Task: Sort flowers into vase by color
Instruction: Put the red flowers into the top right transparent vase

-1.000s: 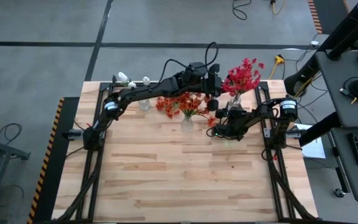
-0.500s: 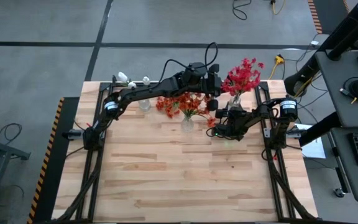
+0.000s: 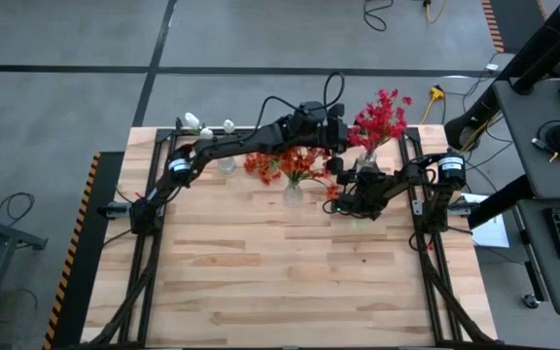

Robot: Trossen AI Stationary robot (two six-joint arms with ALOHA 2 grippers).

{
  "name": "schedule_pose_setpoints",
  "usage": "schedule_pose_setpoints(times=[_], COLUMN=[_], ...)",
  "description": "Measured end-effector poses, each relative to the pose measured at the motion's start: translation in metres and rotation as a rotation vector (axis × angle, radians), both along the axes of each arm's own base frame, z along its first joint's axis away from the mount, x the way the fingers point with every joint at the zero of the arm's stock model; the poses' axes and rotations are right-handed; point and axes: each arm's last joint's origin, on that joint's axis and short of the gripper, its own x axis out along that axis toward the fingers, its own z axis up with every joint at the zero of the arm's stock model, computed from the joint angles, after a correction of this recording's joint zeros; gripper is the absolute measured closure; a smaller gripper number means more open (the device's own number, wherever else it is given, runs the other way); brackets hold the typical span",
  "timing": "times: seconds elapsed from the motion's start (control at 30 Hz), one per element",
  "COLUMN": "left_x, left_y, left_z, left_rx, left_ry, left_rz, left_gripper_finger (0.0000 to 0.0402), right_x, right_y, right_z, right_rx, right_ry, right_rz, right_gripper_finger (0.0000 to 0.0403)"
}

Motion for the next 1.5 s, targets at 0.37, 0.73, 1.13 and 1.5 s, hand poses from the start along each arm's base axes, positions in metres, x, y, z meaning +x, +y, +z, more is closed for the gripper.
schedule_pose_setpoints(times=[0.37, 0.73, 1.13, 1.5], left_x=[0.001, 0.004, 0.003, -0.007], left_y=[0.006, 0.007, 0.007, 0.003], left_z=[-0.007, -0.013, -0.009, 0.023], left_rx=[-0.006, -0.004, -0.015, 0.009], left_ry=[0.019, 0.029, 0.046, 0.156], left_rz=[0.010, 0.009, 0.022, 0.003], left_gripper_finger=[0.0399, 0.0399, 0.0365, 0.0215], right_x=[0.000, 0.000, 0.000, 0.000], right_y=[0.000, 0.000, 0.000, 0.000], right_z=[0.000, 0.000, 0.000, 0.000], right_rx=[0.000, 0.001, 0.001, 0.001], right_ry=[0.001, 0.002, 0.004, 0.005], right_rz=[0.000, 0.001, 0.001, 0.001], right_gripper_finger=[0.0140, 0.0140, 0.0140, 0.0140])
